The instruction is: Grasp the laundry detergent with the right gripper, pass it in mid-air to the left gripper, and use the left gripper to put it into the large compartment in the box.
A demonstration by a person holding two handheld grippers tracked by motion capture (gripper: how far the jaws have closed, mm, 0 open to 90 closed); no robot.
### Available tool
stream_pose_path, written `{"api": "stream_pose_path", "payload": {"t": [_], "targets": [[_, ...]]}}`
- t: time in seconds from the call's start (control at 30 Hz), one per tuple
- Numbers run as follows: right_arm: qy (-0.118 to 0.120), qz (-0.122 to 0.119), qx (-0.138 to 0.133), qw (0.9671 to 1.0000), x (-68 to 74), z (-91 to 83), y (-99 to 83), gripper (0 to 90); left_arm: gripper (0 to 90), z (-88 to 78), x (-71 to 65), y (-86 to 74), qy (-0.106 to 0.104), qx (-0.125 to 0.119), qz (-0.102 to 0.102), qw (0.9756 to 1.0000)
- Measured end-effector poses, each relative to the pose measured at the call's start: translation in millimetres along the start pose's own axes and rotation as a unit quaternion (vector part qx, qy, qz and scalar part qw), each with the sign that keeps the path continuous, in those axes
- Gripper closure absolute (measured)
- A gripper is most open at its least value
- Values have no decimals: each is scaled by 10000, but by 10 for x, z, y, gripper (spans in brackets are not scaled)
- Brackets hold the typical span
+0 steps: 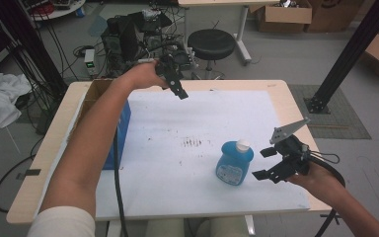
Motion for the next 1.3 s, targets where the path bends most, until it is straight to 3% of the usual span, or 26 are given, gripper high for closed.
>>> {"api": "stream_pose_path", "payload": {"t": [0.23, 0.27, 0.63, 0.9, 1.3], "targets": [[2, 90, -347, 9994, 25, 67, -57, 159, 202, 7, -6, 7, -3, -22, -19, 10000], [-18, 123, -502, 9987, 32, 84, -79, 159, 202, 8, -5, 8, 3, -36, -20, 10000], [-46, 144, -1001, 9949, 45, 133, -135, 159, 203, 9, -8, 14, -1, 16, -7, 10000], [-94, 151, -1272, 9917, 47, 185, -173, 159, 203, 1, -10, 9, 7, 6, -10, 10000], [-135, 162, -1436, 9894, 56, 248, -199, 157, 203, 9, -7, -3, 1, 24, -33, 10000]]}}
Point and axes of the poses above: each handheld gripper's, and its own axes: z roughly forward along the jaws, y roughly out of its top, x roughly to its left, the point moved 4 cm from there along z, roughly forward along the jaws, and after that the axes turned 9 degrees about -y, right-handed, at the moved point
